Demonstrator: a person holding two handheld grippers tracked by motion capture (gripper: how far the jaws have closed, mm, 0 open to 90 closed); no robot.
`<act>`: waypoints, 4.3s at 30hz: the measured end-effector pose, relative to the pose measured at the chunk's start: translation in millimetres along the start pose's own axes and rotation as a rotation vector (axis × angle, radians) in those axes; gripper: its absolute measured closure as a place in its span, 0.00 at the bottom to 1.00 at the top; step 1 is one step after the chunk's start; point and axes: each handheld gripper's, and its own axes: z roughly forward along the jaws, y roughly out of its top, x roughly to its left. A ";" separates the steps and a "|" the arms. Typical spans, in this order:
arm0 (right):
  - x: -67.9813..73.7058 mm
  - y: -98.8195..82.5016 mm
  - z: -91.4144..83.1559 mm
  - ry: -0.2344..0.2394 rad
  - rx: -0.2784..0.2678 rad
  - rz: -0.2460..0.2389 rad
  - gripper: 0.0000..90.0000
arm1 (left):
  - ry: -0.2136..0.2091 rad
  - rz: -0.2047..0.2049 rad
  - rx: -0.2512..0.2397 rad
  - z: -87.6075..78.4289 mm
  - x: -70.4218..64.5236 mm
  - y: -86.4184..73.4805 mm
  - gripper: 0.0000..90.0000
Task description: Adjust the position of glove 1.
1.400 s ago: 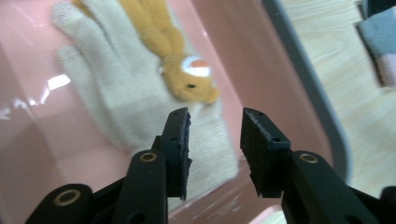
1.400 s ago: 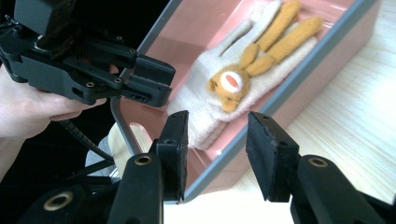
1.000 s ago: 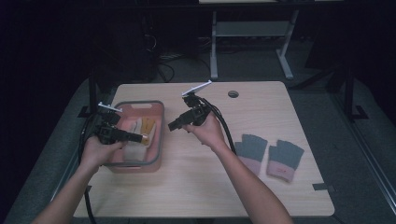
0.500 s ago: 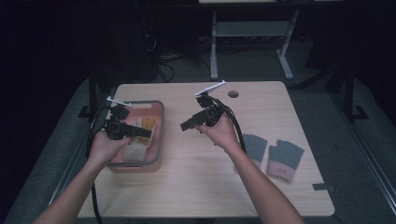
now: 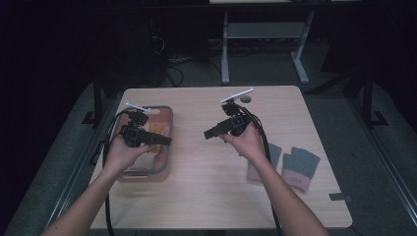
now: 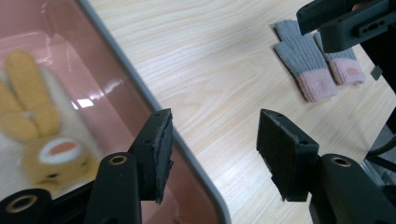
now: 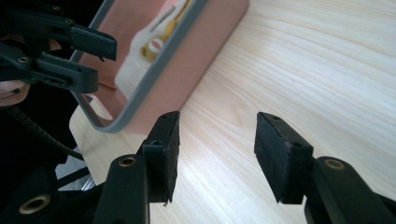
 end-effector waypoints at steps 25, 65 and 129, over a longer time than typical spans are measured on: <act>-32.0 -40.4 -41.4 -0.083 -0.038 0.069 0.52 | -0.053 0.089 0.029 31.4 -50.0 12.7 0.41; -83.5 -112.1 -99.5 -0.239 -0.064 0.151 0.49 | -0.091 0.168 0.047 77.4 -104.3 18.1 0.24; -145.5 -186.6 -111.0 -0.479 -0.015 0.237 0.92 | -0.127 0.248 0.088 146.3 -162.0 14.2 0.24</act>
